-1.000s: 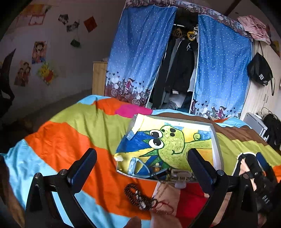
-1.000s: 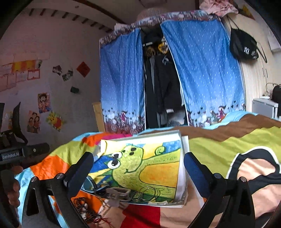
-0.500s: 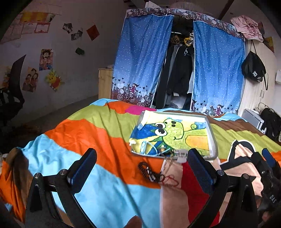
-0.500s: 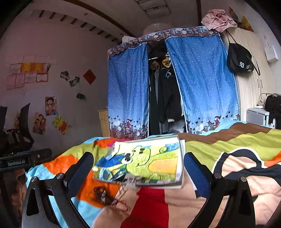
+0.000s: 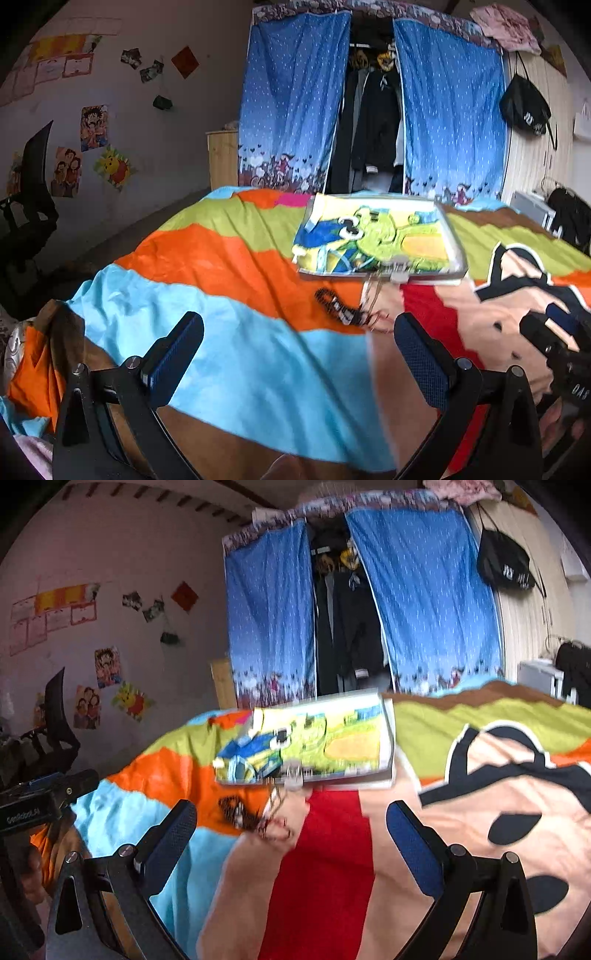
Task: Organize jewelry
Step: 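Open both tools in the tray and lift them back, then lower the right tool onto the red string bracelet and close it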
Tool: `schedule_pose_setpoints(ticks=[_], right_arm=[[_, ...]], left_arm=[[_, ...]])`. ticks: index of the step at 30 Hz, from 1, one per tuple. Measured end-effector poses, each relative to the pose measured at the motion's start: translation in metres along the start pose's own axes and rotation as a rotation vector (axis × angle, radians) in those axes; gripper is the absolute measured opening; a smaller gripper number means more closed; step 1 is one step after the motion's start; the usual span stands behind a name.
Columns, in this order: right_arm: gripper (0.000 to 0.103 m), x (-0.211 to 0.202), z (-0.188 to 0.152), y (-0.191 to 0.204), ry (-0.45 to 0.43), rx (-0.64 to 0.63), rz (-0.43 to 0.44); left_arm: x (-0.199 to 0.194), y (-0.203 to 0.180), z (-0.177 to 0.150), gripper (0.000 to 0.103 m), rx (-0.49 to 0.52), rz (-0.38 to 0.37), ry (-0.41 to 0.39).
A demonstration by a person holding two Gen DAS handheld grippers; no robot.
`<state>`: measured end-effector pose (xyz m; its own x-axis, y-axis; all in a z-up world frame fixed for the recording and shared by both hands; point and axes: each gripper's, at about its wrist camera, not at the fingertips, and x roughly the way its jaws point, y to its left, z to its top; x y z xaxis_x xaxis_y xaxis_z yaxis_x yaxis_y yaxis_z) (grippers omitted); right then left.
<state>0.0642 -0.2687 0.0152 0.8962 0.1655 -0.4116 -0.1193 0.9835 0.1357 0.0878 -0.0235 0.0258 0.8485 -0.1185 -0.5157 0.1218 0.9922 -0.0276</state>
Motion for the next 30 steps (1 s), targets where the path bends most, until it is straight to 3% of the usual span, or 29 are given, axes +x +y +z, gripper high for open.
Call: schedule_pose_setpoints(ticks=[5,11,15,20,26,30], right_arm=[[0.103,0.015,-0.011,0.006,0.1,-0.01,-0.011],[0.103,0.042,-0.023,-0.003,0.232,0.028,-0.004],[0.103,0.061,-0.028,-0.014,0.312,0.081,0.013],[0.103,0.089,-0.03,-0.024,0.366,0.113,0.003],[0.103,0.125,-0.026,-0.023,0.368,0.028,0.001],[0.091,0.149,-0.025,-0.018,0.36,-0.035,0.019]], left_arm=[[0.022,0.009,-0.015,0.101,0.029,0.02,0.082],[0.061,0.019,-0.022,0.101,0.037,-0.024,0.215],[0.088,0.025,-0.02,0.101,0.027,-0.062,0.255],[0.118,0.03,-0.01,0.101,0.006,-0.095,0.276],[0.158,0.033,0.003,0.101,-0.006,-0.132,0.261],[0.185,0.03,0.009,0.099,0.013,-0.152,0.249]])
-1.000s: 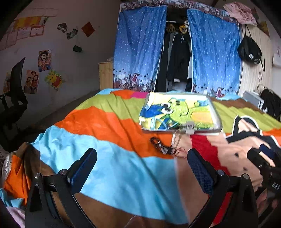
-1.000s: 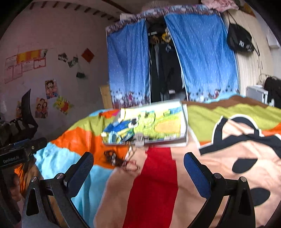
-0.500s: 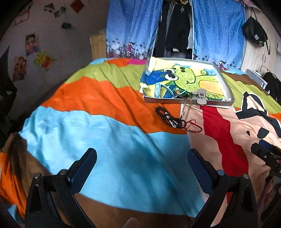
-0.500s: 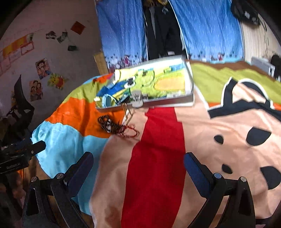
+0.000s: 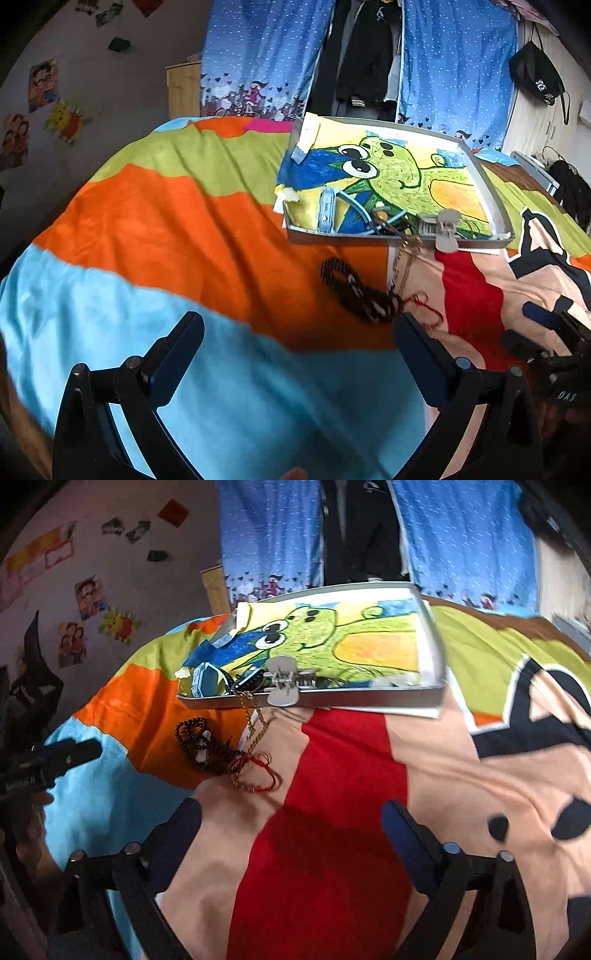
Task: Organize jewelry
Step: 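Lower the right tool onto the red string bracelet and close it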
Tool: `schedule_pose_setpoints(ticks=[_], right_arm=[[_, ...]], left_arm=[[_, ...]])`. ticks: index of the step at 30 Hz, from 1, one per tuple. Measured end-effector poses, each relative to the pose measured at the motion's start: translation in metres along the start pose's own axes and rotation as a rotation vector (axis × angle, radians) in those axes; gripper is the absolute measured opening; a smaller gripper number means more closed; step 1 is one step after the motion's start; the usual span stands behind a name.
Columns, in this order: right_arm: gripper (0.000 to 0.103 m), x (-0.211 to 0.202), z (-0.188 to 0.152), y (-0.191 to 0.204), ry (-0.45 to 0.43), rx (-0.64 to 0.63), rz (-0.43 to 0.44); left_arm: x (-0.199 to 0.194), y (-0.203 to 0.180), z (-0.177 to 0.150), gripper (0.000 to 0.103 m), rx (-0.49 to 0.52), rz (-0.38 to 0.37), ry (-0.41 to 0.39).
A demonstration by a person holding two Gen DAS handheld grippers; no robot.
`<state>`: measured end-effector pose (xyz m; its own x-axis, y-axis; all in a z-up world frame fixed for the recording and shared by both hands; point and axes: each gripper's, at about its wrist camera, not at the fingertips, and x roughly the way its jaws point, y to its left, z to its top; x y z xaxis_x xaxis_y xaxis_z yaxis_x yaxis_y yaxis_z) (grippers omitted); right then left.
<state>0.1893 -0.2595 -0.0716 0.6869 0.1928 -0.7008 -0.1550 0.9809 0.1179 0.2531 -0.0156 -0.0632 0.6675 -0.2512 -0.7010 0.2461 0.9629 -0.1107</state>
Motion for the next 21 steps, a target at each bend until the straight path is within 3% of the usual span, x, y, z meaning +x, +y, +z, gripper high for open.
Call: schedule_pose_setpoints(ticks=[4,6,9,15,21], right_arm=[[0.074,0.03,0.005,0.004,0.025,-0.055,0.006],[0.071,0.043,0.008,0.006,0.033,-0.077,0.006],[0.065,0.06,0.013,0.005,0.052,-0.066,0.026],[0.055,0.087,0.018,0.004,0.122,-0.053,0.039],[0.051,0.109,0.012,0.007,0.212,-0.059,0.011]], left_arm=[[0.024,0.005,0.011,0.09,0.001,-0.048,0.011],[0.035,0.006,0.014,0.07,-0.003,-0.066,0.032],[0.052,0.009,0.014,0.056,-0.025,-0.102,0.08],[0.079,0.004,0.019,0.047,0.001,-0.153,0.117],[0.102,0.012,0.024,0.037,-0.046,-0.137,0.149]])
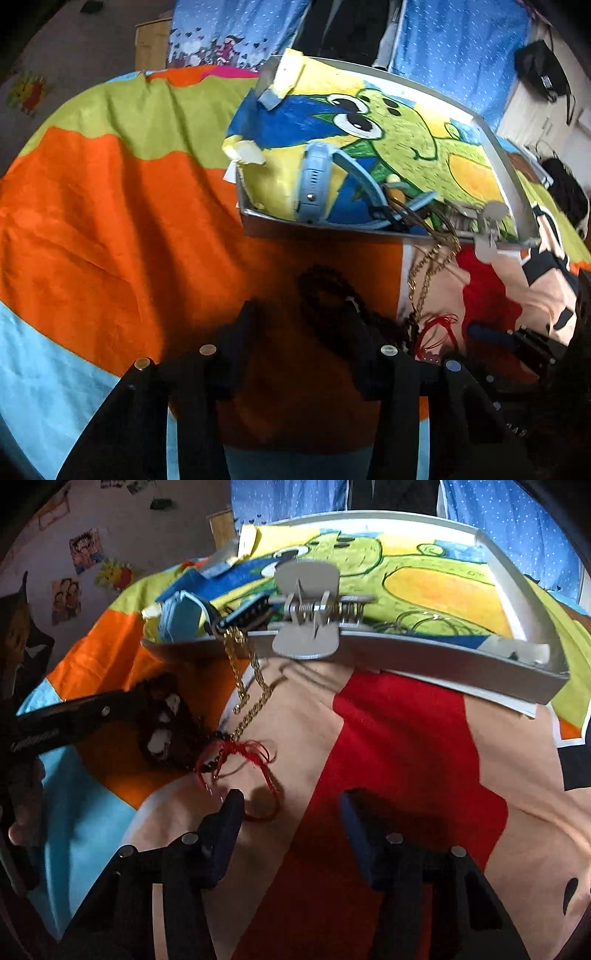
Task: Organize jewelry
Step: 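Lower the right tool onto the red string bracelet and close it, then carry the red bracelet with the right tool into the tray and release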
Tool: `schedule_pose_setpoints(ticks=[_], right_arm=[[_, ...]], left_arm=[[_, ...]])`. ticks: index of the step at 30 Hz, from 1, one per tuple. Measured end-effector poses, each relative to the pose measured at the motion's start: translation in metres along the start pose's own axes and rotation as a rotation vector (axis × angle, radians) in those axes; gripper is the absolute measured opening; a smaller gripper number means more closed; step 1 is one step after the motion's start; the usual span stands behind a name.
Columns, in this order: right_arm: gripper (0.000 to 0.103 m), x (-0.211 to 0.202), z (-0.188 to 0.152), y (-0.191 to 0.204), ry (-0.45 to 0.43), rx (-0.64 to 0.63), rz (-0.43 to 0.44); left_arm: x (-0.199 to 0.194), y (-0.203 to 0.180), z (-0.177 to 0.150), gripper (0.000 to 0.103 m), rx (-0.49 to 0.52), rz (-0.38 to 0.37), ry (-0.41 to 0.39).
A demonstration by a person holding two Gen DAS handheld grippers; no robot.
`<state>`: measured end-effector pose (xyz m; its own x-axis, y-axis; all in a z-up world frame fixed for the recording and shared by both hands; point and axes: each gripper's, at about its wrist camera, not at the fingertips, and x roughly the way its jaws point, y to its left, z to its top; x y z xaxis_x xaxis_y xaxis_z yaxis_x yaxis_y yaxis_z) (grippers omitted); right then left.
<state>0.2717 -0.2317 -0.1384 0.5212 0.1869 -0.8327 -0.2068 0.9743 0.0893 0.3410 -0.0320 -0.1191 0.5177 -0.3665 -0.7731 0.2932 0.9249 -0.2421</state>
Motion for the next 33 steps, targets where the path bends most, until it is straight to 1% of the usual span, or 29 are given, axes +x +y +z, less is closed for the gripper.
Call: schedule_pose_setpoints(ticks=[2,4,7,9,10,11,12,13,20,24,28,33], right_arm=[[0.051,0.002,0.0,0.0,0.001,0.0,-0.001],[0.049,0.003,0.0,0.001,-0.001,0.0,-0.001],[0.039,0.003,-0.002,0.003,-0.006,-0.017,0.0],[0.028,0.002,-0.003,0.007,-0.009,-0.036,0.007],[0.026,0.002,-0.003,0.008,-0.008,-0.045,0.014],[0.019,0.002,-0.004,0.01,-0.007,-0.051,0.021],[0.011,0.002,-0.005,0.011,-0.006,-0.058,0.032],[0.008,0.001,-0.006,0.013,-0.003,-0.063,0.044],[0.006,-0.005,-0.008,0.013,-0.019,-0.061,0.04],[0.005,-0.011,-0.002,0.015,-0.045,-0.063,0.026],[0.005,-0.028,0.002,0.016,-0.102,-0.067,0.008],[0.005,-0.058,0.007,0.012,-0.204,-0.044,-0.008]], left_arm=[[0.002,0.004,0.001,0.033,-0.022,-0.001,0.004],[0.002,0.006,0.002,0.029,-0.033,0.003,0.006],[-0.001,0.004,0.002,0.022,-0.027,0.011,0.004],[-0.004,0.002,0.002,0.013,-0.027,0.013,0.002],[-0.006,0.001,0.002,0.011,-0.025,0.013,0.0],[-0.008,0.001,0.002,0.007,-0.023,0.014,-0.002],[-0.01,0.0,0.002,0.005,-0.025,0.015,-0.003],[-0.012,0.001,0.002,0.005,-0.033,0.013,-0.003],[-0.027,-0.001,-0.001,0.003,-0.068,0.009,-0.017],[-0.047,-0.015,-0.002,0.003,-0.04,0.014,-0.065],[-0.07,-0.029,0.001,0.003,-0.014,0.003,-0.122],[-0.098,-0.04,0.002,0.003,-0.003,-0.028,-0.164]])
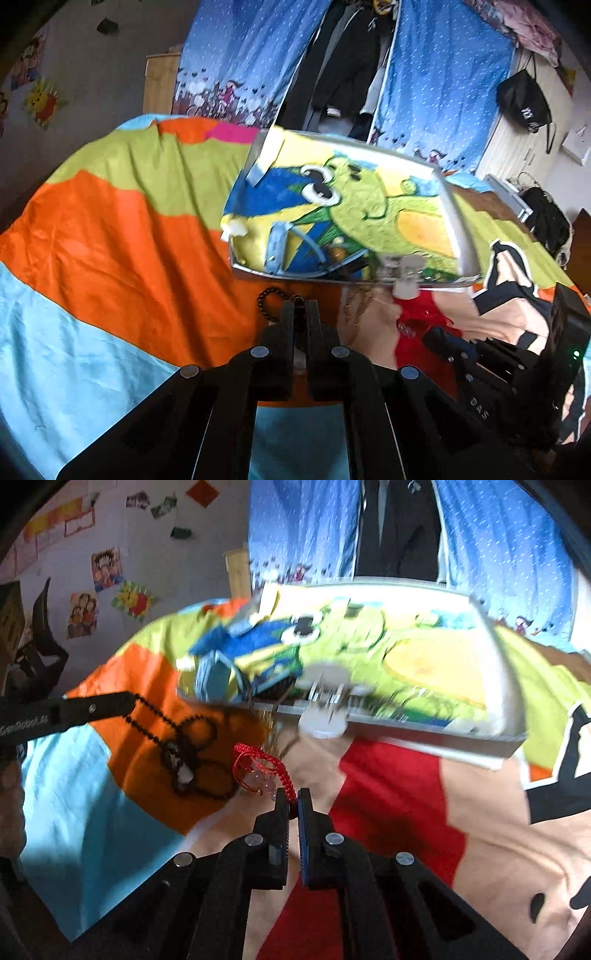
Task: Organize jewelry
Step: 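Carry the red bracelet with the right tool into the tray and release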
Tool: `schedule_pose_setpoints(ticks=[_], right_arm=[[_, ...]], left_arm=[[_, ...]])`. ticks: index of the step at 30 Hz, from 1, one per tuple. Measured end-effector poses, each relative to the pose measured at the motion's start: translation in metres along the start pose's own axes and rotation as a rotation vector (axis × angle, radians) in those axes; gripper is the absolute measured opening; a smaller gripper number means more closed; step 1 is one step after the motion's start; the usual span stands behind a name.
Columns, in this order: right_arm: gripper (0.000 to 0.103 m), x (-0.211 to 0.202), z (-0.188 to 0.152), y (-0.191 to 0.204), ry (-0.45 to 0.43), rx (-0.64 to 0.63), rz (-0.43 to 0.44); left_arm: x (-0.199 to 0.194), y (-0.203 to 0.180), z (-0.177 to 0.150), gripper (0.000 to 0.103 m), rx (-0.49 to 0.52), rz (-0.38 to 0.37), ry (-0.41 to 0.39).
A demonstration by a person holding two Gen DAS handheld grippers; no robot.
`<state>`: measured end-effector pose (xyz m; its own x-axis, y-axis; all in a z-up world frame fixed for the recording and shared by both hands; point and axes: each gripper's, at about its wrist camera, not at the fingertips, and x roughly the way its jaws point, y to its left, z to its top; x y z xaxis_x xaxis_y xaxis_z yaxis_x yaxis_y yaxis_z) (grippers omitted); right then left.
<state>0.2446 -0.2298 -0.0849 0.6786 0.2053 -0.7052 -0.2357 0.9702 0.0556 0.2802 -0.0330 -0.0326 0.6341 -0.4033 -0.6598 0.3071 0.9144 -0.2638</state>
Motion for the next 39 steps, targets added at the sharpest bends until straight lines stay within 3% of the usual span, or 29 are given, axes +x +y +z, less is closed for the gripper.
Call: schedule_pose_setpoints(ticks=[15,22,26,32,39], right_arm=[[0.005,-0.048,0.019,-0.009,-0.197,0.034,0.012],[0.005,-0.068,0.032,-0.031,-0.315,0.078,0.009],[0.005,-0.066,0.039,-0.049,-0.354,0.124,0.009],[0.005,-0.046,0.043,-0.071,-0.341,0.15,-0.028],[0.005,-0.007,0.055,-0.1,-0.319,0.192,-0.044]], left_arm=[[-0.073,-0.053,0.025,0.003,0.088,0.012,-0.118],[-0.078,-0.08,0.053,0.003,0.108,-0.003,-0.183],[-0.068,-0.092,0.079,0.003,0.114,-0.027,-0.22],[-0.027,-0.1,0.107,0.003,0.11,-0.053,-0.242],[0.049,-0.088,0.116,0.003,0.082,-0.059,-0.182]])
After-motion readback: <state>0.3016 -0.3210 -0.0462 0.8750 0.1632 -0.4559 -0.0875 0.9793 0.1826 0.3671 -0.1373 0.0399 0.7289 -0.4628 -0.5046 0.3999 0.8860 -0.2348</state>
